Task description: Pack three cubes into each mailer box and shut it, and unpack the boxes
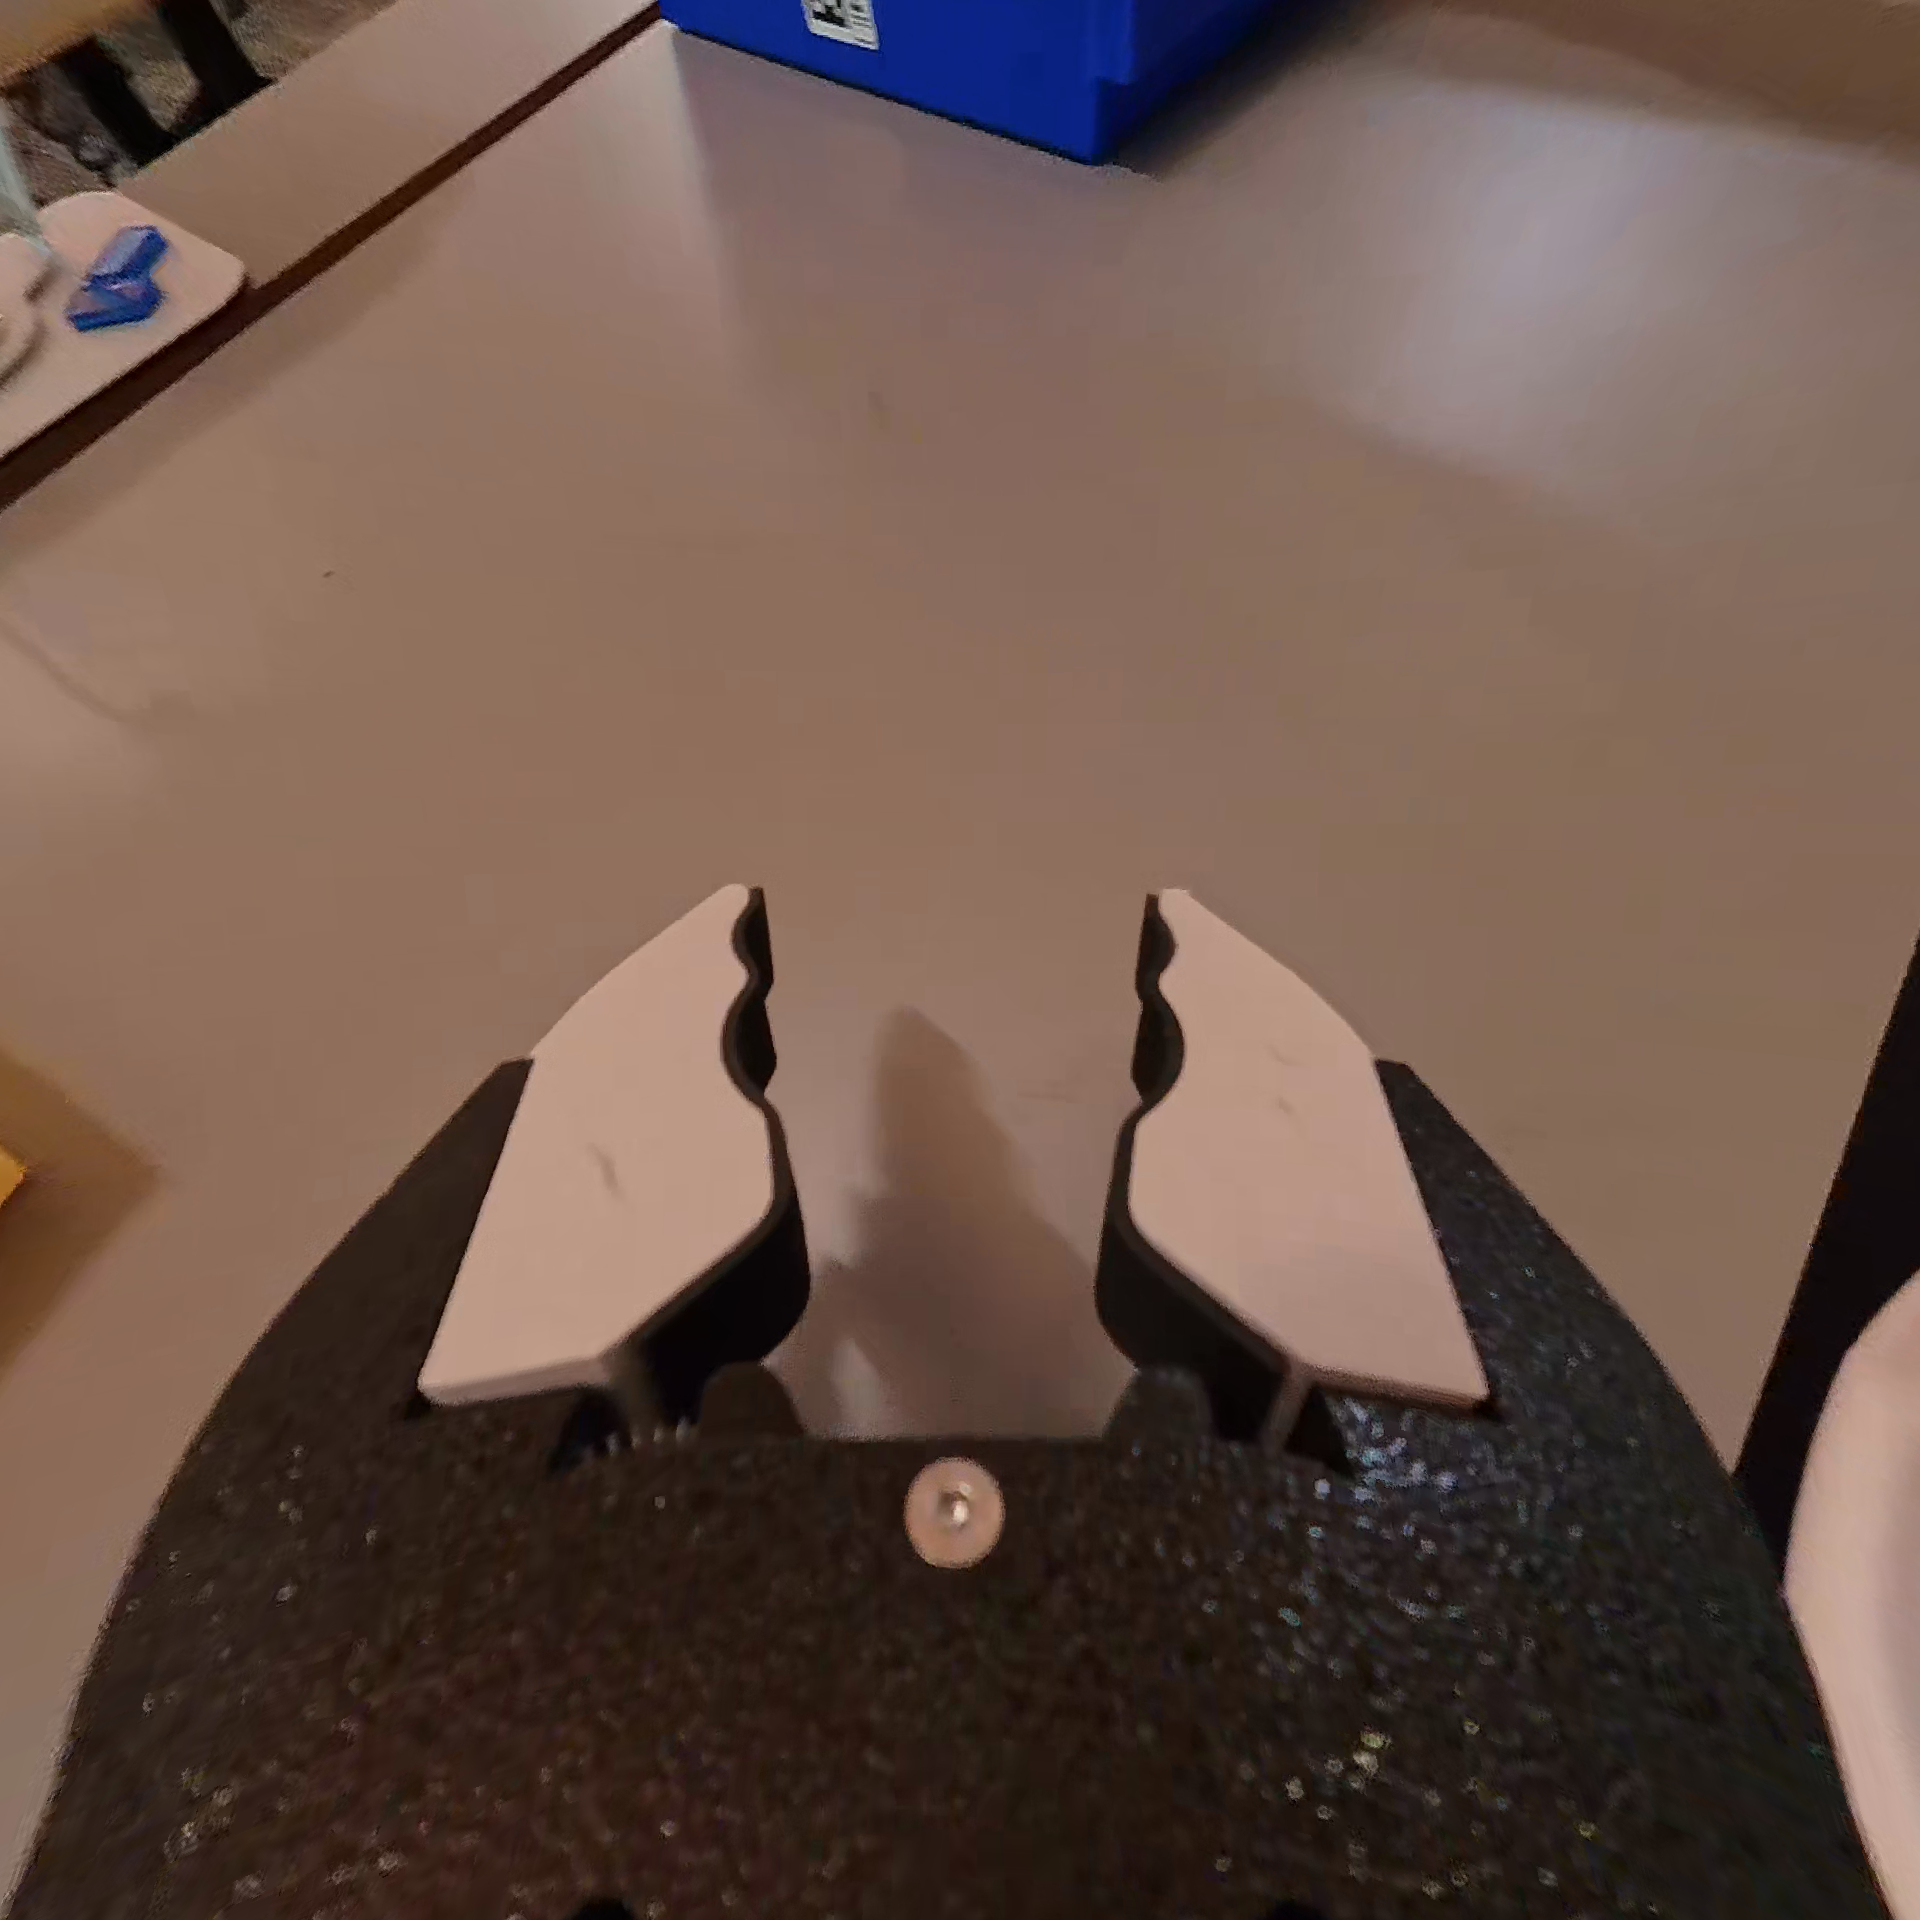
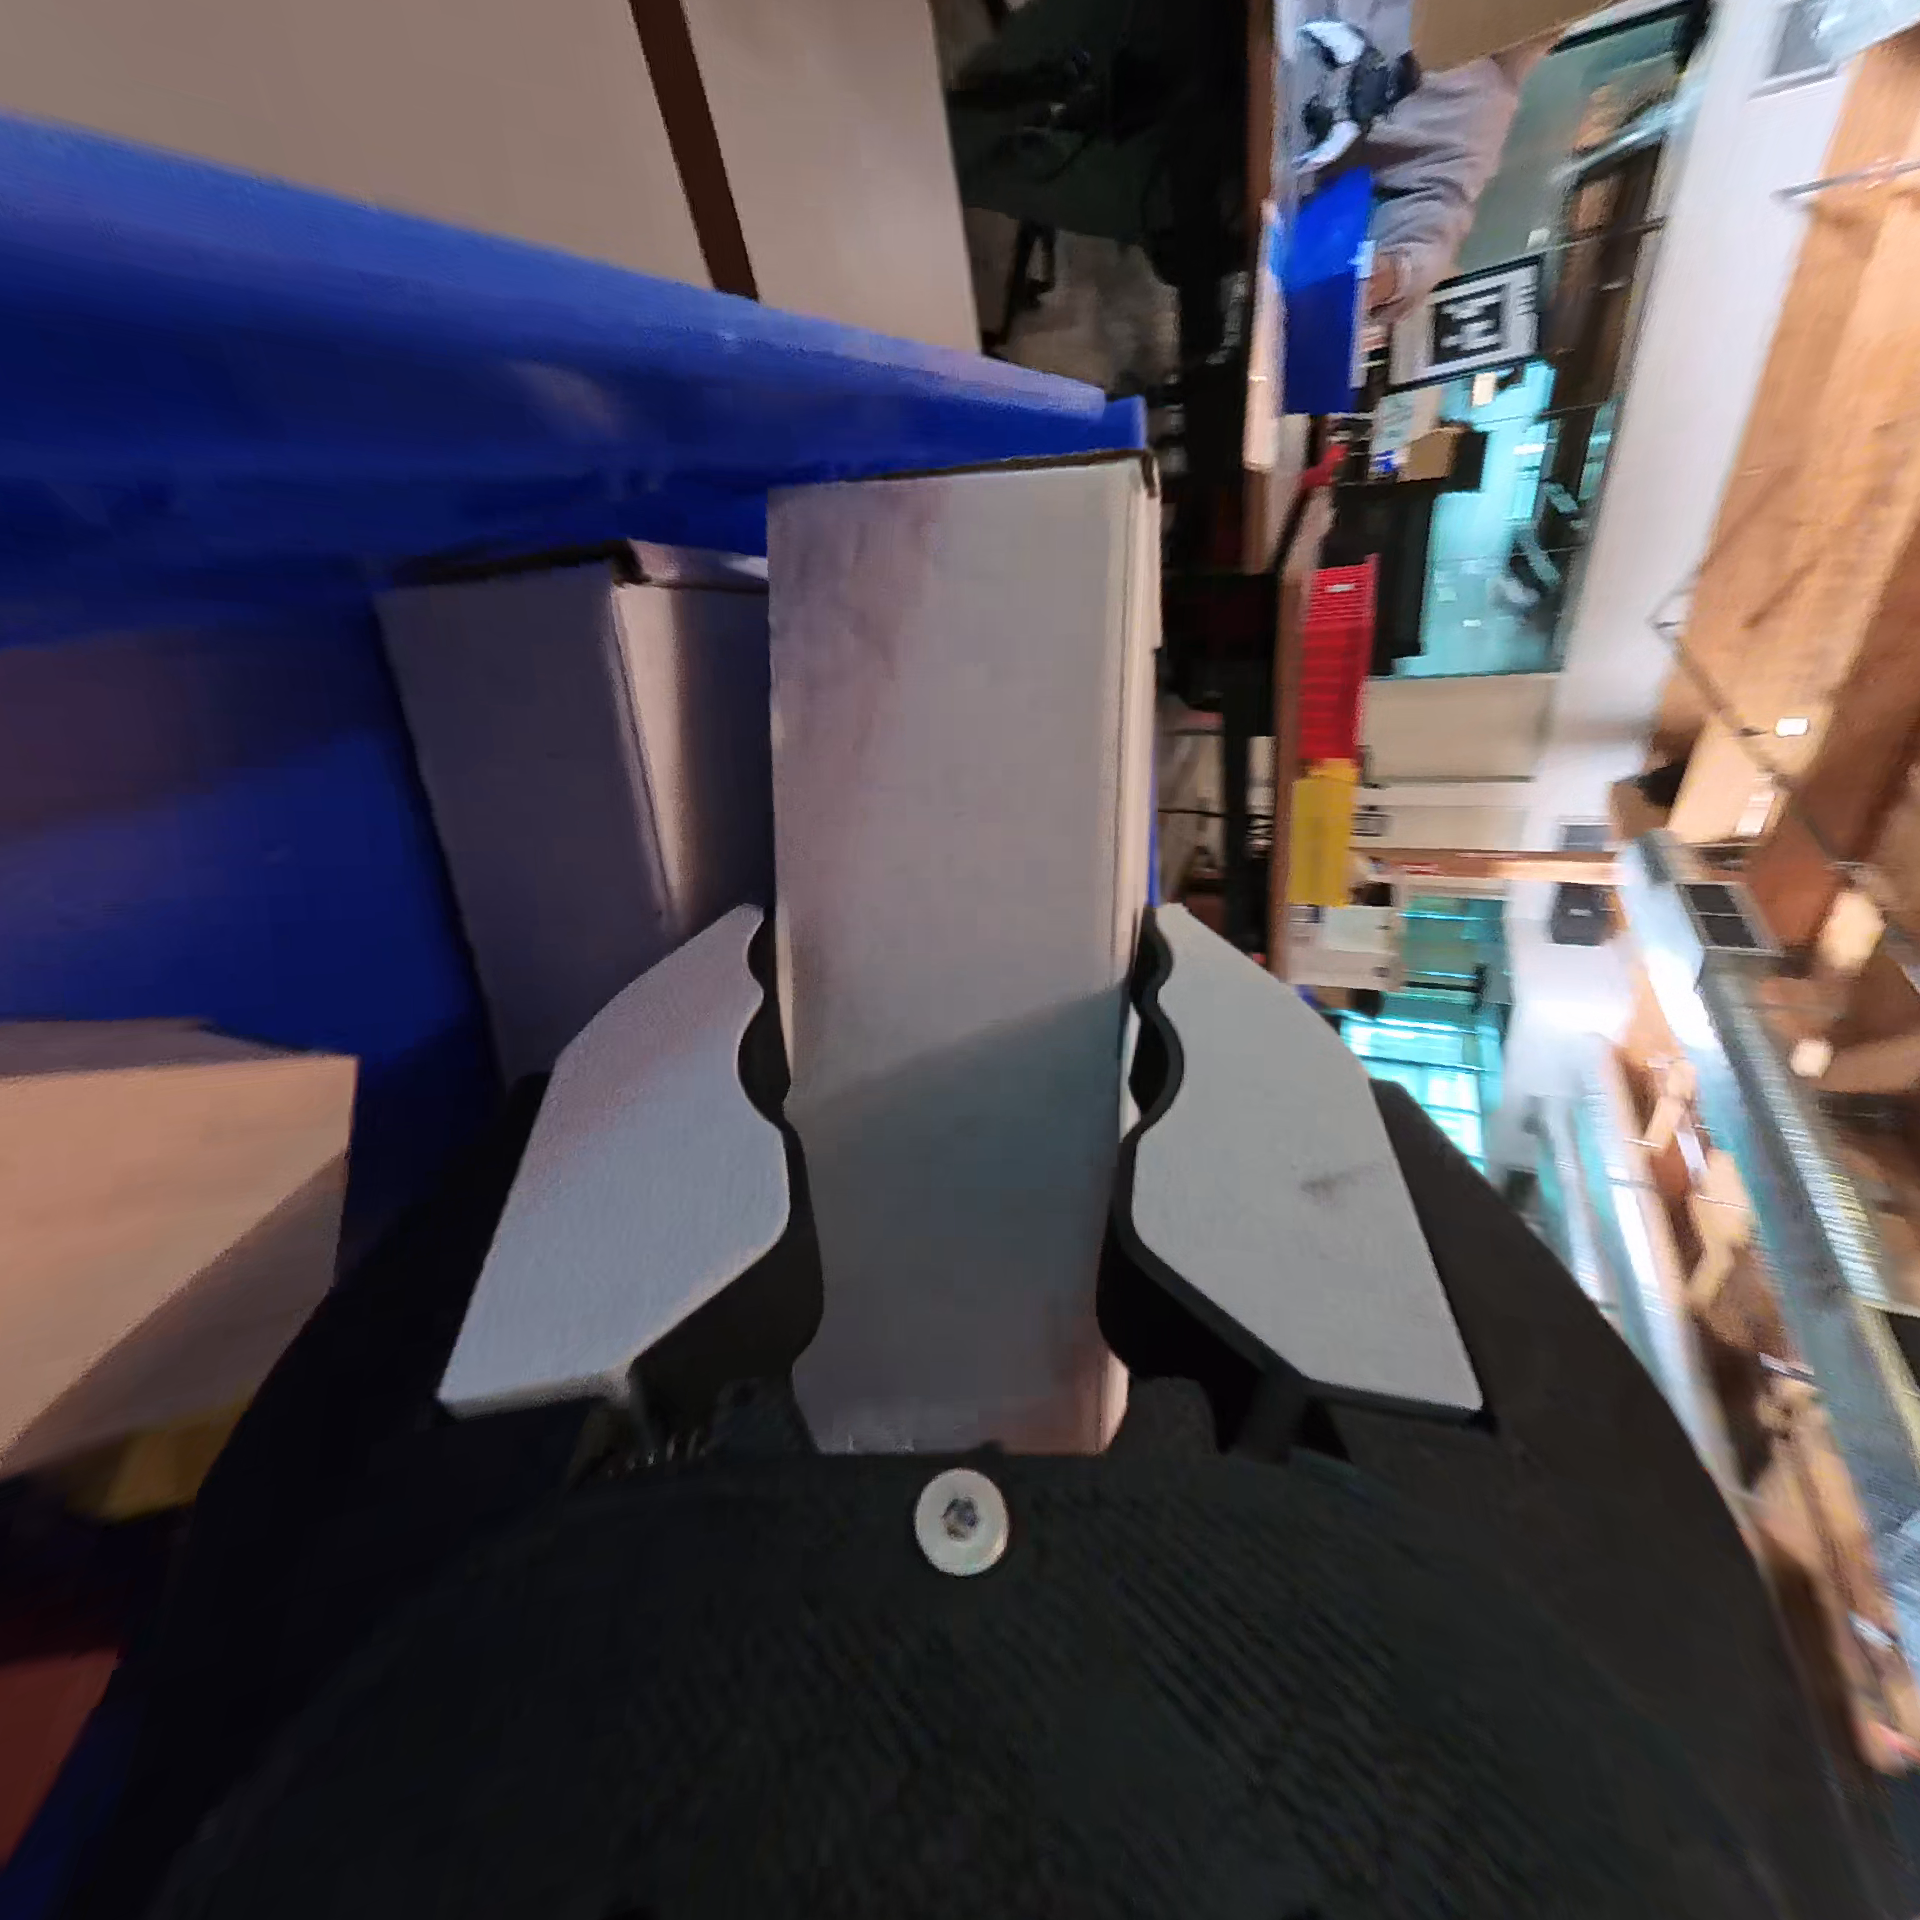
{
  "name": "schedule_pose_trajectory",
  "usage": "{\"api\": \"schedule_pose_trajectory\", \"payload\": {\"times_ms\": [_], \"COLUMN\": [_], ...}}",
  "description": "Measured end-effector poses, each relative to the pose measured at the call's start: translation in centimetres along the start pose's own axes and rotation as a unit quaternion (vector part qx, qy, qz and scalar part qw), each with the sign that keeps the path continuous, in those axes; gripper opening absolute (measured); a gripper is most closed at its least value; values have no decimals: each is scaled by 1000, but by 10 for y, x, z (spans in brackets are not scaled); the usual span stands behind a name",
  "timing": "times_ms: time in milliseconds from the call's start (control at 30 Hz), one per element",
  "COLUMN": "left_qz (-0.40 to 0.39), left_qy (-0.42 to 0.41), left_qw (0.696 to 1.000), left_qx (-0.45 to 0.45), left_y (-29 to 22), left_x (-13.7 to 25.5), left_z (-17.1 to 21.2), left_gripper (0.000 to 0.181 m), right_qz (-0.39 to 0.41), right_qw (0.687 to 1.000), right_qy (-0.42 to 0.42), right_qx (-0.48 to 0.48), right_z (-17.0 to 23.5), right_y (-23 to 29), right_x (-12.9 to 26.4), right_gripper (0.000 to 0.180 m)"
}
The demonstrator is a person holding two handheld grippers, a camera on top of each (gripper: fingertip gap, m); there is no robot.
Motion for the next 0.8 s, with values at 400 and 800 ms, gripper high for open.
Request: {"api": "schedule_pose_trajectory", "payload": {"times_ms": [400,800], "left_qz": [73,62], "left_qy": [-46,162], "left_qw": [995,975], "left_qx": [57,137], "left_y": [-36,1], "left_x": [-66,-202], "left_z": [-93,-231], "left_gripper": [67,75], "right_qz": [-137,-89], "right_qw": [929,856], "right_qy": [2,-28], "right_qx": [-344,-509], "right_z": [5,-1], "right_y": [25,77], "right_x": [95,208], "right_gripper": [95,84]}}
Point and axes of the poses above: each gripper's, where its closed fingertips meet, x back along the fingers, z out of its underside, y = z × x across the jaws, the point moved 2 cm from there along x, back along the fingers, and after that the axes turned 3 degrees about -z, right-handed, at the moved point
